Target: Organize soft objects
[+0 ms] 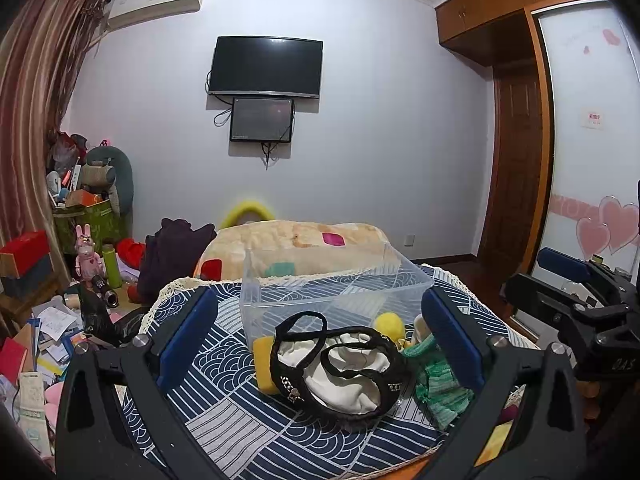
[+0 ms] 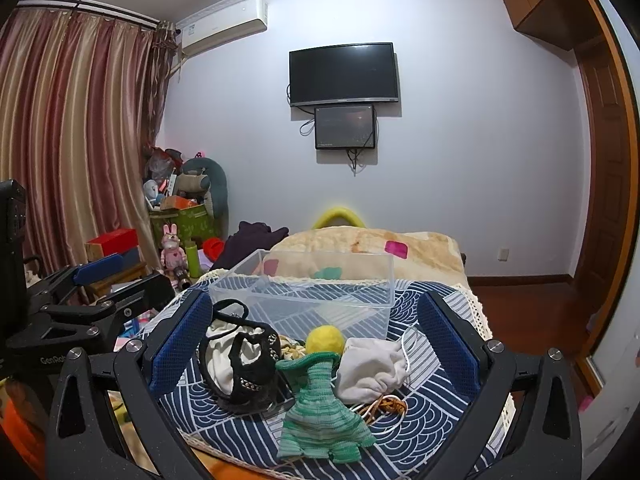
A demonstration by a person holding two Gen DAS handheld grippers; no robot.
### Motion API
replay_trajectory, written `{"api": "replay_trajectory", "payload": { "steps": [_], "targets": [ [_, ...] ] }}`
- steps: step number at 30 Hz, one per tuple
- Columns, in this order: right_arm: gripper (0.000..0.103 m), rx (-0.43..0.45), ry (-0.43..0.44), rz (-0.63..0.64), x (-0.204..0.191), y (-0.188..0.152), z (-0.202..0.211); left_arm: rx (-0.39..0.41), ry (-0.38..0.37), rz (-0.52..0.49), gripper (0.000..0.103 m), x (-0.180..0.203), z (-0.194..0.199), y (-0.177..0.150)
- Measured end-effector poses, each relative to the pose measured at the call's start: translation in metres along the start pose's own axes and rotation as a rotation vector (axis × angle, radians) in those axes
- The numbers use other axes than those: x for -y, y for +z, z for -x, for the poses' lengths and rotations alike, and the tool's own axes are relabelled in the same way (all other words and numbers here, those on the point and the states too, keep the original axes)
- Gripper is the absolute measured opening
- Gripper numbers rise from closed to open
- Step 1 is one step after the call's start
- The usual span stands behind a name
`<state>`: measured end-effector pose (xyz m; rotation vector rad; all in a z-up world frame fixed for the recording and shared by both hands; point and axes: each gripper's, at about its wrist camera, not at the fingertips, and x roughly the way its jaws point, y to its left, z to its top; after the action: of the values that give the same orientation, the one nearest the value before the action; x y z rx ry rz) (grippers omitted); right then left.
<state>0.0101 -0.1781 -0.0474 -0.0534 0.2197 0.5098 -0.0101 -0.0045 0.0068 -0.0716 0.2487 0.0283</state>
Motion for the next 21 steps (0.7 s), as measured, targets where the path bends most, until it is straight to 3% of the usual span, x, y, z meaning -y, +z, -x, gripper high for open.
{"api": "replay_trajectory", "payload": {
  "steps": [21],
  "targets": [
    [0.102,0.002,0.0,-0.001,-0.0008,-0.0004,0.0008,0.003,-0.001,-0.001,0.103,-0.0007,0.0012,0.0011]
  ]
}}
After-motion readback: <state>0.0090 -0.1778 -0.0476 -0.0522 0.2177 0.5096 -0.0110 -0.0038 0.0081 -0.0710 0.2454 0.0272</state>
